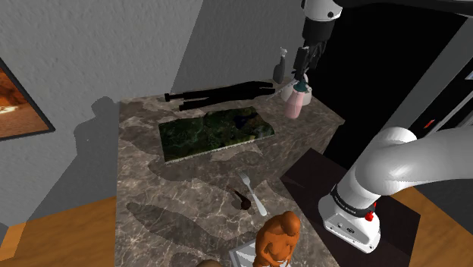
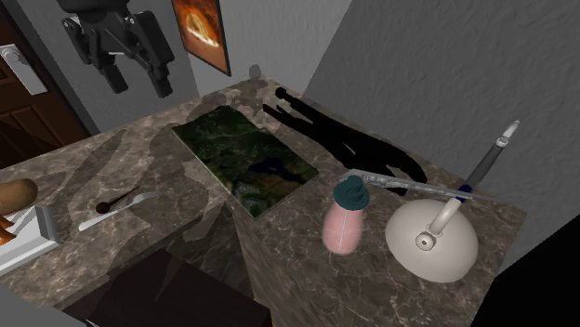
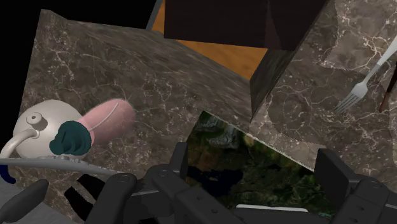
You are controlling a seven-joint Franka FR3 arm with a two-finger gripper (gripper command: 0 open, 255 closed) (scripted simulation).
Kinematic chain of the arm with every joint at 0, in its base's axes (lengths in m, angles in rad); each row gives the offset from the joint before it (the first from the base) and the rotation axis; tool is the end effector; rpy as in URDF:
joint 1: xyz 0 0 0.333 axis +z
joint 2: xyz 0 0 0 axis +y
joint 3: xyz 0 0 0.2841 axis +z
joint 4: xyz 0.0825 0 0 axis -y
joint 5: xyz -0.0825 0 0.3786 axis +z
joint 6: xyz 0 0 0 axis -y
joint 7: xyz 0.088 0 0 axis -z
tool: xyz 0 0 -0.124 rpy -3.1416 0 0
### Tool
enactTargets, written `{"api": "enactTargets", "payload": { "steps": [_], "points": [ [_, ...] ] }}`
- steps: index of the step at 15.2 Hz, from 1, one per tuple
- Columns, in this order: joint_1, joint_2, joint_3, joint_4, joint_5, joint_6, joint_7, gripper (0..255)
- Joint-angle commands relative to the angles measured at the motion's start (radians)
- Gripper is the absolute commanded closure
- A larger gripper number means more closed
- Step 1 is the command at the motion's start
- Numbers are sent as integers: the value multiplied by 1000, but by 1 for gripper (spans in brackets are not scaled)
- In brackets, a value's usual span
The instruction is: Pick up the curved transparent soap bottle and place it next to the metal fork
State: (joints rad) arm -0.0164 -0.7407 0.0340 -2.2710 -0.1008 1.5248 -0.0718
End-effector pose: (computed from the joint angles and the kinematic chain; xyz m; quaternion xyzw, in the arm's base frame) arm 0.3315 -0.0045 0.5724 0.9974 0.0380 -0.0048 0.0617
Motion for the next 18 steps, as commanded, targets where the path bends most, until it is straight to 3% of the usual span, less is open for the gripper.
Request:
{"api": "enactTargets", "payload": {
  "steps": [1, 11, 18],
  "points": [
    [0, 0, 0, 0, 0, 0, 0, 0],
    [-47, 147, -219, -19, -97, 188, -253, 0],
    [-64, 330, -366, 48, -109, 317, -435, 0]
  ]
}}
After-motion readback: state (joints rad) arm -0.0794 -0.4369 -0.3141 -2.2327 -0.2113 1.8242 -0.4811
